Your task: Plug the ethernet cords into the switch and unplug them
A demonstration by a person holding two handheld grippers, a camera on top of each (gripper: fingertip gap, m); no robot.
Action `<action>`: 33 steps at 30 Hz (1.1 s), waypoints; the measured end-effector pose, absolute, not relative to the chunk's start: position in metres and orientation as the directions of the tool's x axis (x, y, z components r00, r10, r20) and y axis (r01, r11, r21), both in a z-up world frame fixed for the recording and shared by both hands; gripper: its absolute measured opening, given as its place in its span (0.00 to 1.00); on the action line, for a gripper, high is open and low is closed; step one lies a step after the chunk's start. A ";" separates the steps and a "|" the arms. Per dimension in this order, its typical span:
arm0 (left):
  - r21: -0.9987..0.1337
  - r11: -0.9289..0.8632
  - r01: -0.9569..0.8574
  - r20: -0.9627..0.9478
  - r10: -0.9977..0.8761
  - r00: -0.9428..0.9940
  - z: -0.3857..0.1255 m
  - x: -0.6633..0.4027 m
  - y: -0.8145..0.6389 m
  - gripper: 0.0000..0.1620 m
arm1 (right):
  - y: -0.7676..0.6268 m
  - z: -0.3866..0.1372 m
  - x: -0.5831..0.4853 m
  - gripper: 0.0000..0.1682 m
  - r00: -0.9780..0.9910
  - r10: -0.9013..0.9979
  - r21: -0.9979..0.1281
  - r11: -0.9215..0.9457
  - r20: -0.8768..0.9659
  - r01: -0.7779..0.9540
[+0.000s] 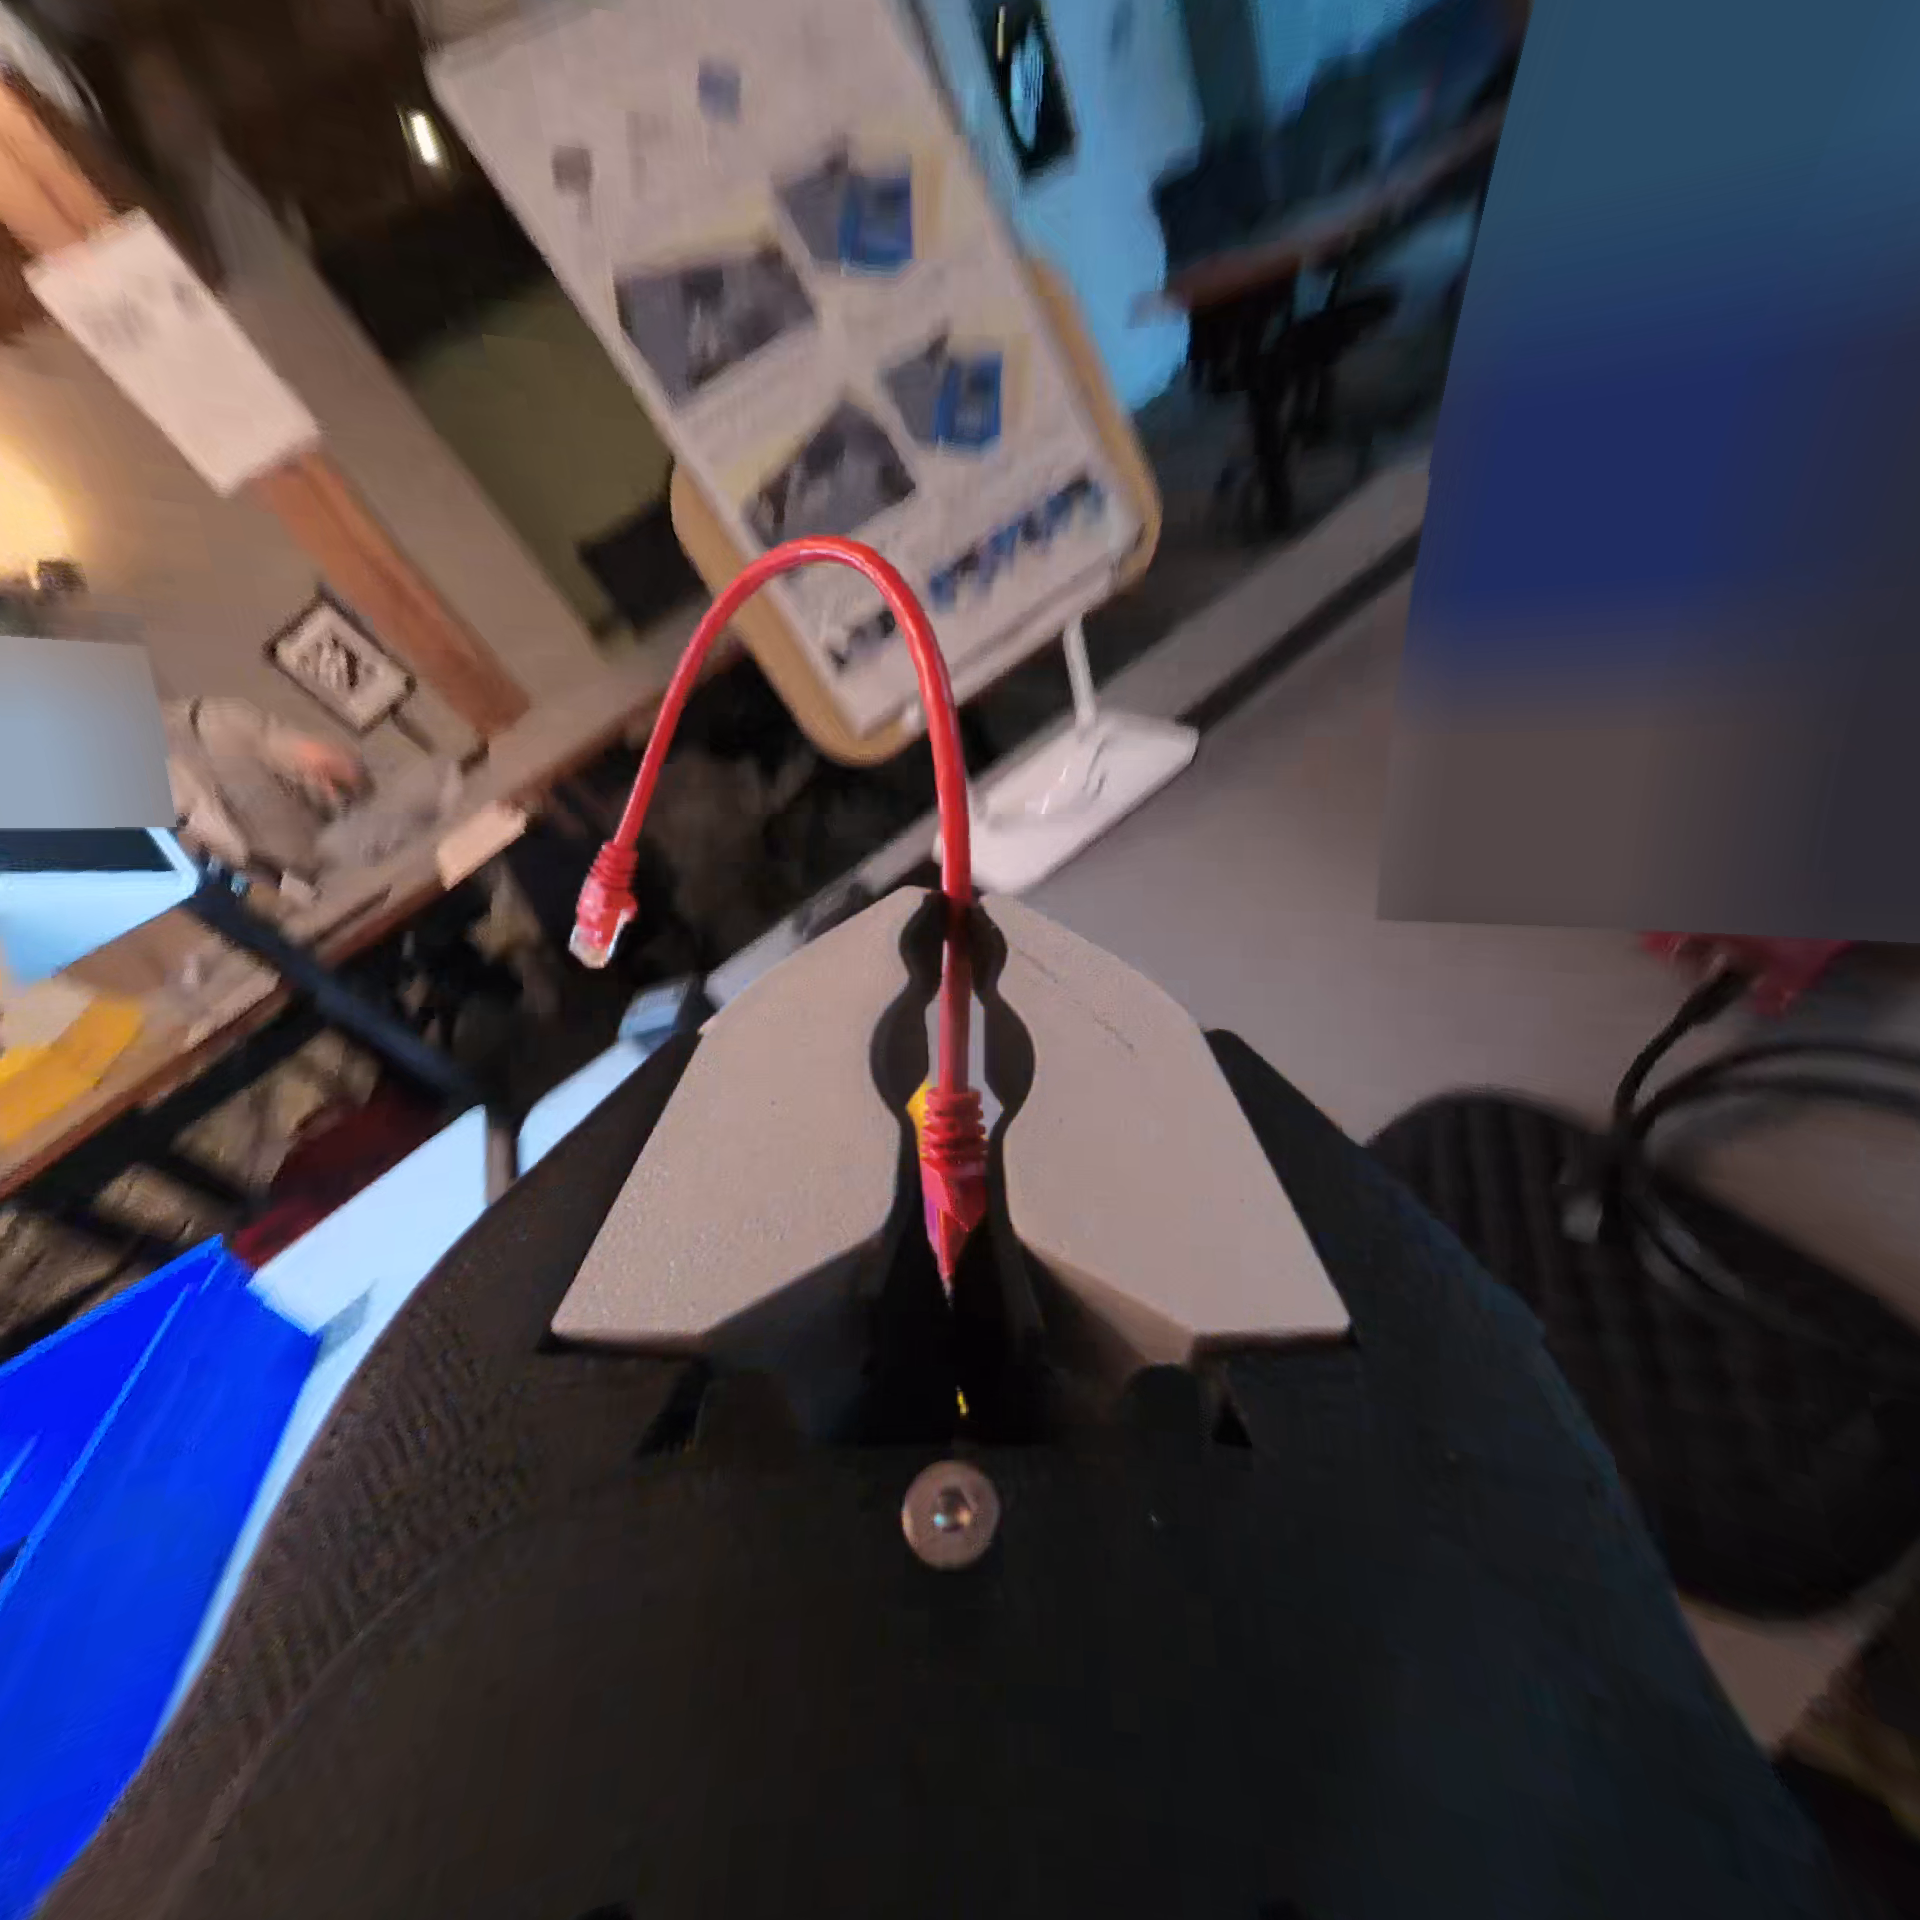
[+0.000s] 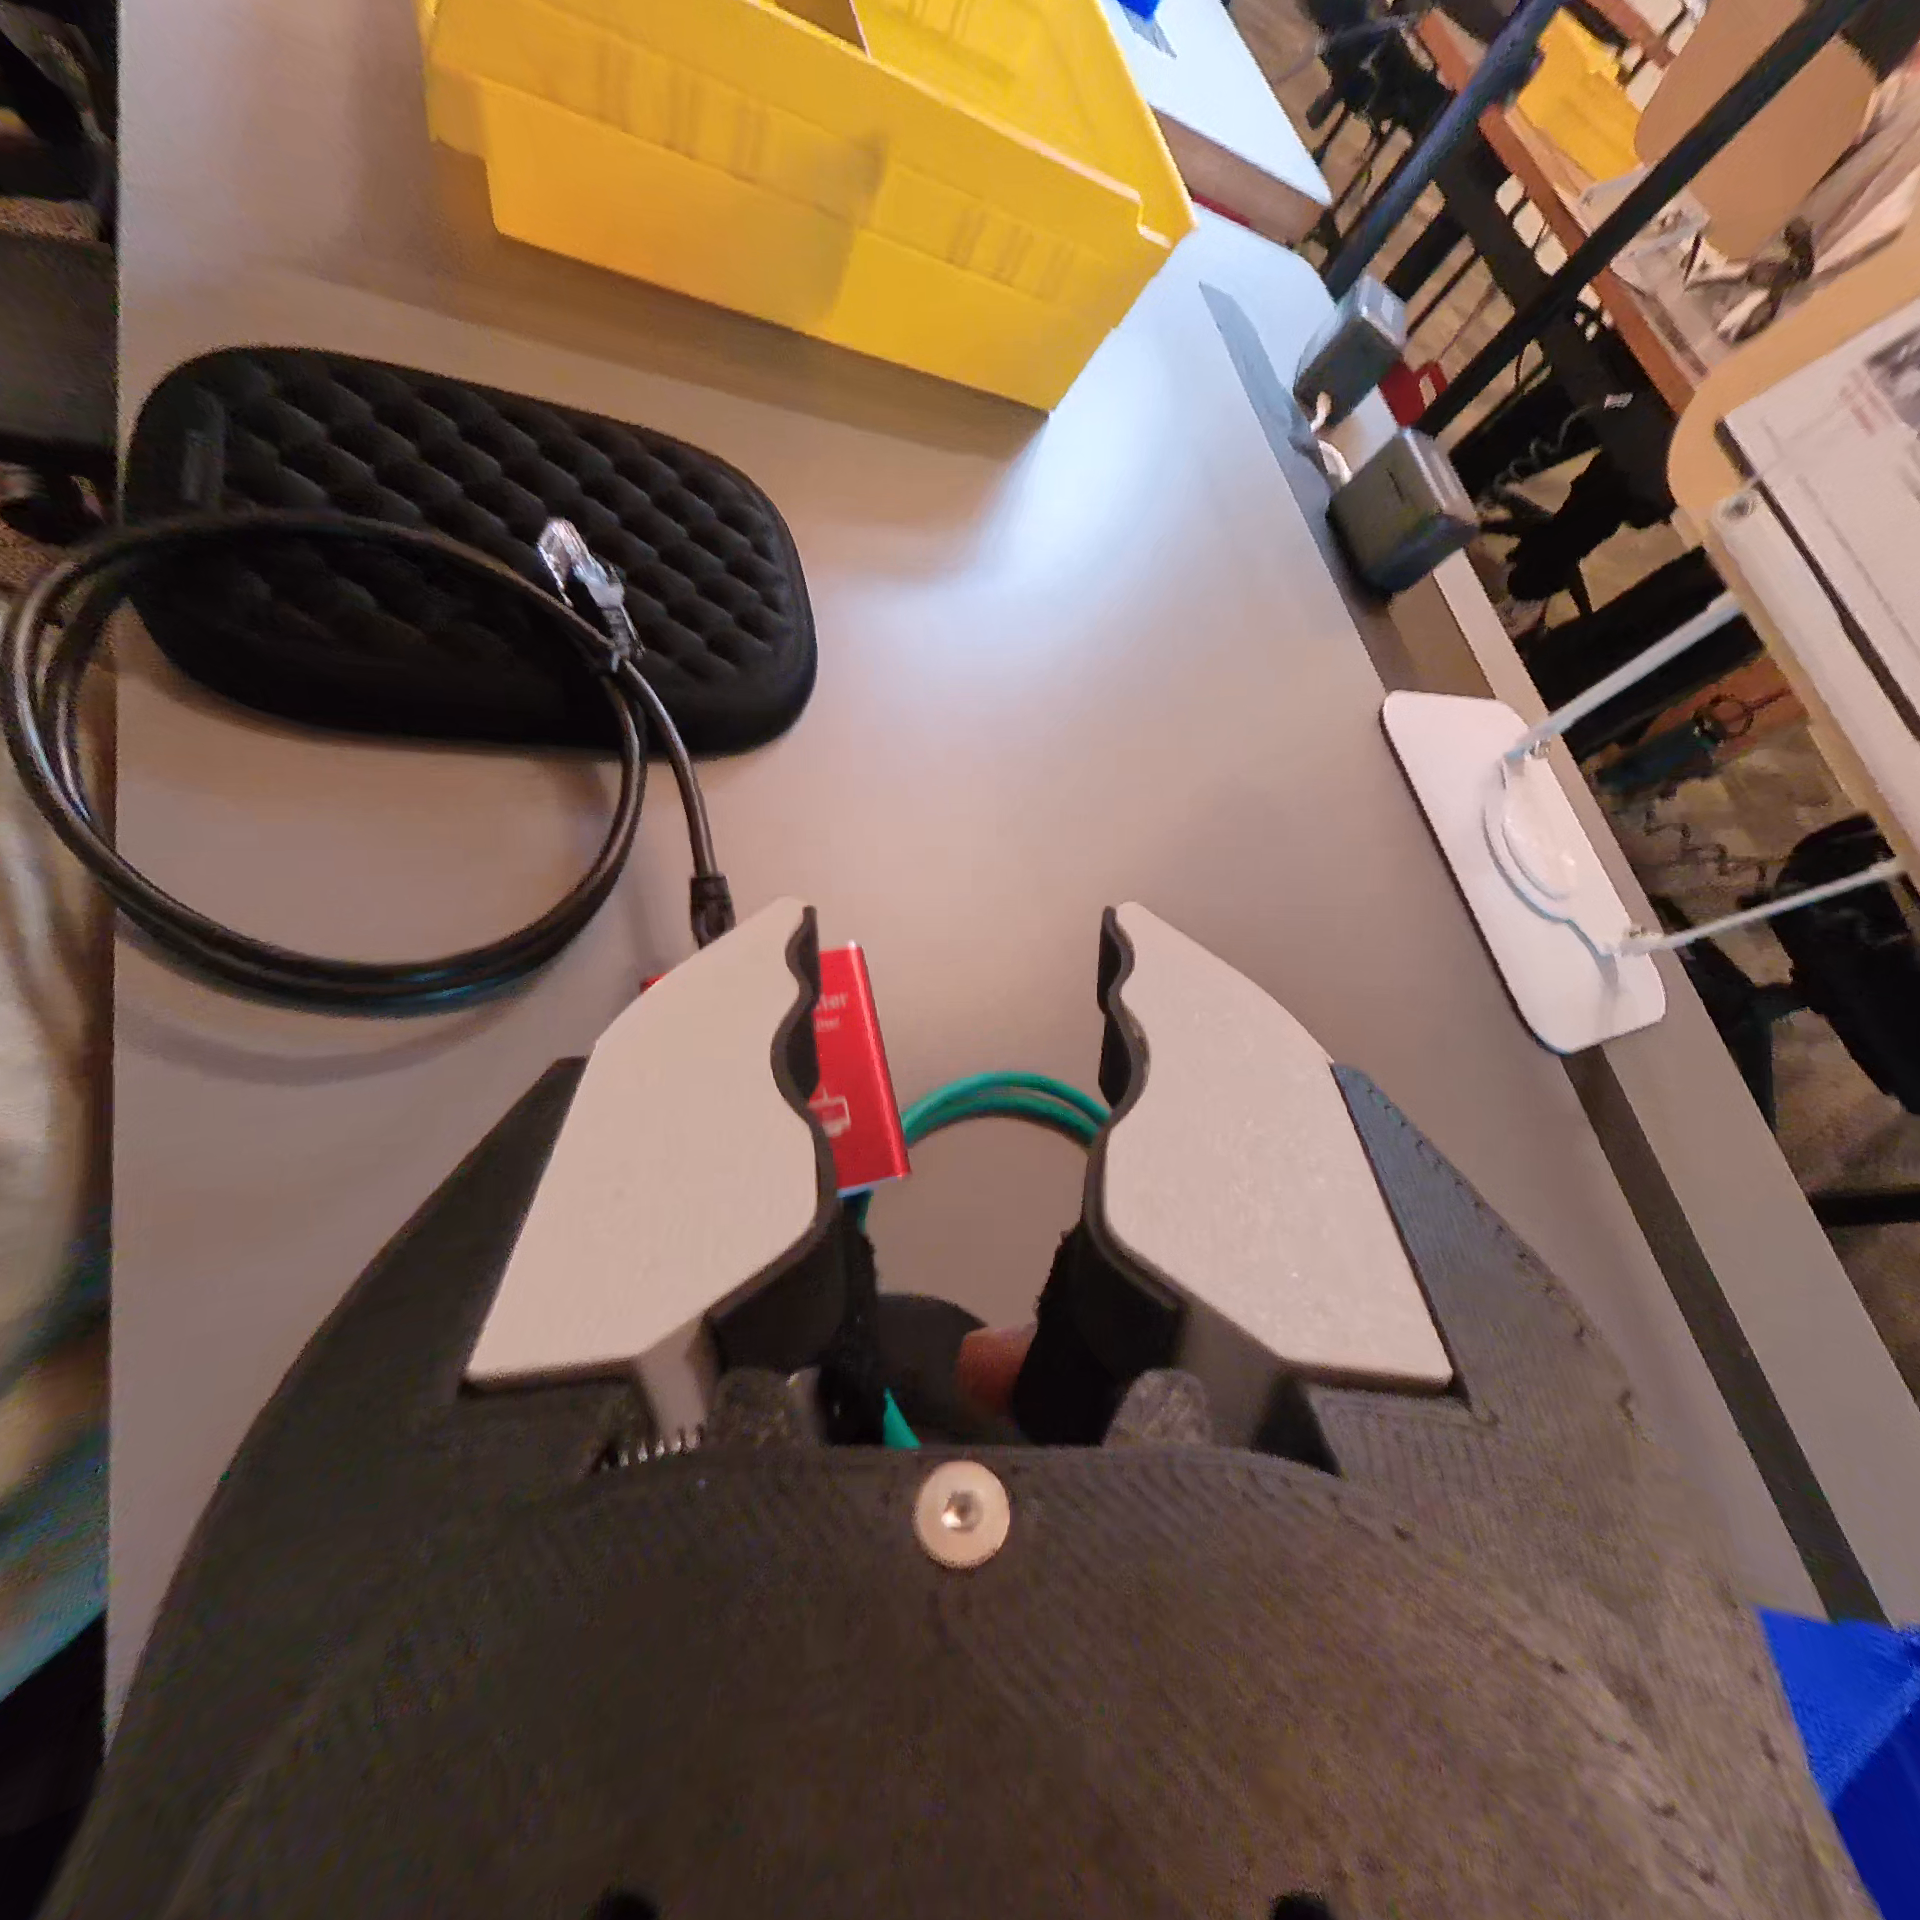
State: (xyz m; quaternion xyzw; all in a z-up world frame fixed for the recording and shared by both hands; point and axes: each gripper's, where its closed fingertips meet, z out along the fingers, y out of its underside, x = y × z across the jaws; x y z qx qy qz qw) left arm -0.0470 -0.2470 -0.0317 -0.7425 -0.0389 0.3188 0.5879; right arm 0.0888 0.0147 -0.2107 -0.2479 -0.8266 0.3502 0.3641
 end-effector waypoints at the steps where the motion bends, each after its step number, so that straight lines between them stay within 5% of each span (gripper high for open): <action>1: -0.909 -0.230 -0.347 -0.415 0.430 0.802 -0.028 -0.038 -0.238 0.02 | 0.009 -0.208 0.088 0.31 -0.615 0.659 -0.767 0.628 0.433 0.134; 7: -0.865 0.011 -0.501 -0.443 0.452 0.775 -0.037 -0.004 -0.182 0.03 | -0.047 -0.165 0.088 0.35 -0.689 0.657 -0.925 0.377 0.307 -0.053; 13: -0.775 -0.024 -0.632 -0.589 0.390 0.708 -0.087 0.028 -0.113 0.02 | -0.082 -0.101 0.077 0.39 -0.791 0.612 -0.986 -0.135 -0.008 -0.095; 17: -0.717 -0.083 -0.692 -0.678 0.310 0.666 -0.121 0.045 -0.081 0.02 | -0.083 -0.086 0.059 0.40 -0.801 0.572 -0.952 -0.305 -0.178 -0.007; 21: -0.621 -0.166 -0.767 -0.775 0.279 0.567 -0.142 0.049 -0.067 0.02 | -0.076 -0.093 0.045 0.26 -0.773 0.577 -0.934 -0.352 -0.264 0.056; 23: -0.568 -0.196 -0.799 -0.814 0.276 0.511 -0.145 0.050 -0.066 0.02 | -0.071 -0.100 0.043 0.03 -0.771 0.578 -0.933 -0.356 -0.268 0.057; 25: -0.546 -0.223 -0.808 -0.831 0.270 0.486 -0.149 0.048 -0.064 0.02 | -0.070 -0.103 0.046 0.01 -0.790 0.559 -0.930 -0.364 -0.251 0.038; 29: -0.593 -0.150 -0.791 -0.790 0.299 0.535 -0.146 0.055 -0.061 0.03 | -0.068 -0.100 0.058 0.00 -0.824 0.542 -0.931 -0.361 -0.164 -0.051; 33: -0.804 0.145 -0.577 -0.482 0.408 0.775 -0.121 0.052 -0.074 0.12 | -0.055 -0.091 0.066 0.00 -0.817 0.571 -0.918 -0.360 -0.075 -0.168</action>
